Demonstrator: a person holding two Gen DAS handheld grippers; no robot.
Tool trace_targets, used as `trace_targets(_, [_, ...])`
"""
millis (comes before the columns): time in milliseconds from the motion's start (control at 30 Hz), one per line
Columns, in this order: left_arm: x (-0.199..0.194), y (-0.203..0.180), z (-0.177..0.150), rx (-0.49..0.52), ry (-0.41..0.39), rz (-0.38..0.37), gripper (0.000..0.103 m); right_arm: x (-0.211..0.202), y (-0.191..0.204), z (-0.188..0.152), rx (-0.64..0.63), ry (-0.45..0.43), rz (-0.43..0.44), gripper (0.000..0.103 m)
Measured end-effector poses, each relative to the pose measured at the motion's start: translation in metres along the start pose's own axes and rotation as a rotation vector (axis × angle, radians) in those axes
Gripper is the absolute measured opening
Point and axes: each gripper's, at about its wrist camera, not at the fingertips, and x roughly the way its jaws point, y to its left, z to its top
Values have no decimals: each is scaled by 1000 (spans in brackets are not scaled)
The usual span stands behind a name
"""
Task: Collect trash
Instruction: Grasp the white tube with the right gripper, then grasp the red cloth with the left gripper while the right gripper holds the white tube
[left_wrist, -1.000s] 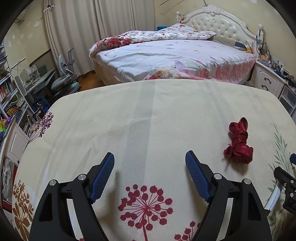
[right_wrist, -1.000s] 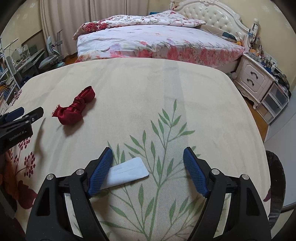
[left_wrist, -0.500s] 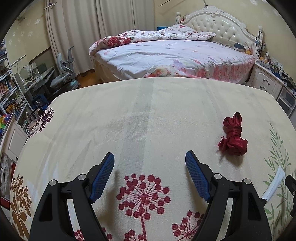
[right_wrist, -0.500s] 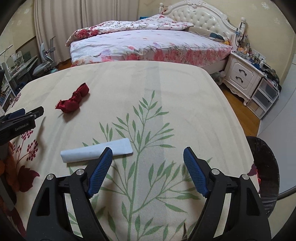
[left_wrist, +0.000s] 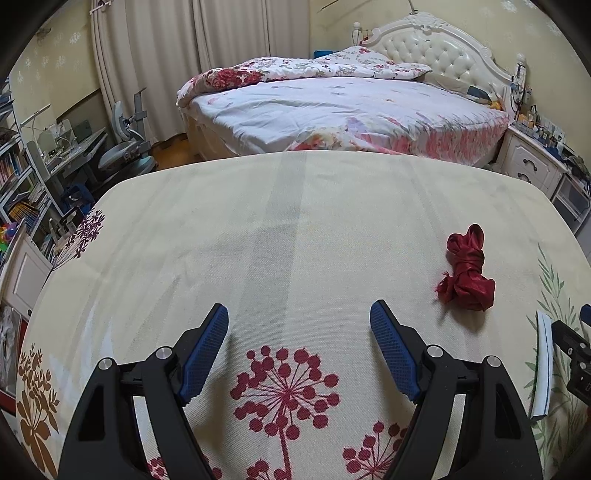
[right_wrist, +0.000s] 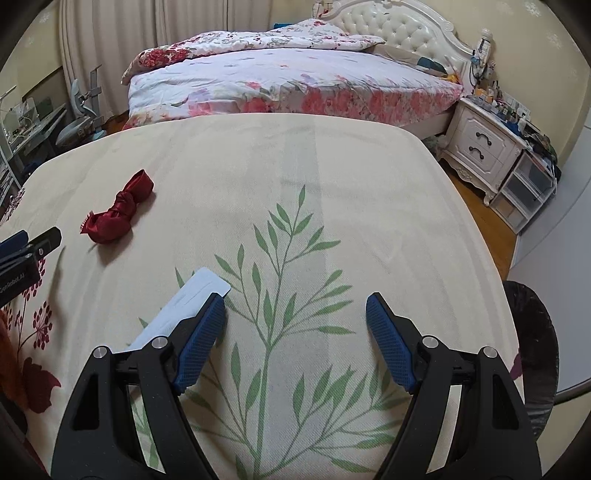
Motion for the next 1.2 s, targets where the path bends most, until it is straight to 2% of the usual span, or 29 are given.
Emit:
trace_targets(167, [3, 1, 1, -4, 8, -8, 77, 4, 5, 8, 5, -4, 7, 77])
trace_targets(333, [4, 2, 3, -5, 5, -8, 77, -12, 10, 8, 39, -42, 35, 77])
trace_targets(600, [5, 4, 3, -13, 7, -9, 77, -23, 44, -4, -43, -30, 85, 77])
trace_targets(667, [6, 4, 4, -14, 7, -9, 77, -21, 48, -7, -55, -12, 91, 73])
trace_targets(733, [5, 4, 3, -13, 6, -8, 77, -20, 49, -11, -69, 4, 93, 60])
trace_targets(767, [5, 4, 3, -13, 6, -7, 77, -20, 49, -13, -74, 12, 93, 57])
trace_targets(867, [5, 4, 3, -13, 5, -8, 77, -22, 44, -17, -77, 12, 98, 54])
trace_targets(1067, [1, 0, 2, 10, -8, 5, 77, -23, 18, -19, -43, -2, 63, 18])
trace_targets(1200, [-3, -5, 2, 15, -12, -11, 77, -19, -5, -18, -16, -16, 27, 17])
